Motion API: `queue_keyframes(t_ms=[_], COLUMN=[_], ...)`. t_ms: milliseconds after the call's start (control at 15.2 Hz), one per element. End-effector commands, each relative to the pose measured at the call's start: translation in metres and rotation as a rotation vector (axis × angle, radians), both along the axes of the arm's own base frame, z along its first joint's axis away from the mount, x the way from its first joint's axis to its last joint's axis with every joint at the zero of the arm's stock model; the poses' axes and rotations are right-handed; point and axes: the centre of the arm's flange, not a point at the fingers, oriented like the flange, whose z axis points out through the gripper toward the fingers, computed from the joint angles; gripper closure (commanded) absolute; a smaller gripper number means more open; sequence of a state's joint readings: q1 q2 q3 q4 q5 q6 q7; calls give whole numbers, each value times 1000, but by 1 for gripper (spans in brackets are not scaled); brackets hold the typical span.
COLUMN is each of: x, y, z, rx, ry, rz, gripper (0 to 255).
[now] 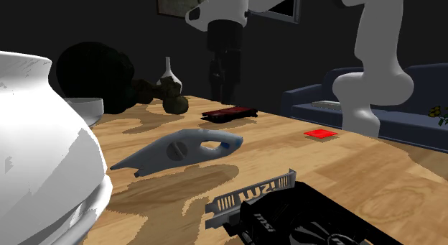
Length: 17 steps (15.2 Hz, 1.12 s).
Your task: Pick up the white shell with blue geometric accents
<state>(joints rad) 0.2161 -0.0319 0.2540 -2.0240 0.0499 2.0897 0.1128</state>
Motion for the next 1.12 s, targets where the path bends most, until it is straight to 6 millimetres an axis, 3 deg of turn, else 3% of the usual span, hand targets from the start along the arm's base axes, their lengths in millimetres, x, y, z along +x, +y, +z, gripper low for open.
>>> queue_keyframes(t_ms=[0, 462, 1056], x=[12, 42, 42], y=[22, 103, 104], z=[-5, -24, -64], rx=[5, 17, 18], ry=[-8, -37, -37], rz=[33, 146, 148], gripper=[0, 0, 0])
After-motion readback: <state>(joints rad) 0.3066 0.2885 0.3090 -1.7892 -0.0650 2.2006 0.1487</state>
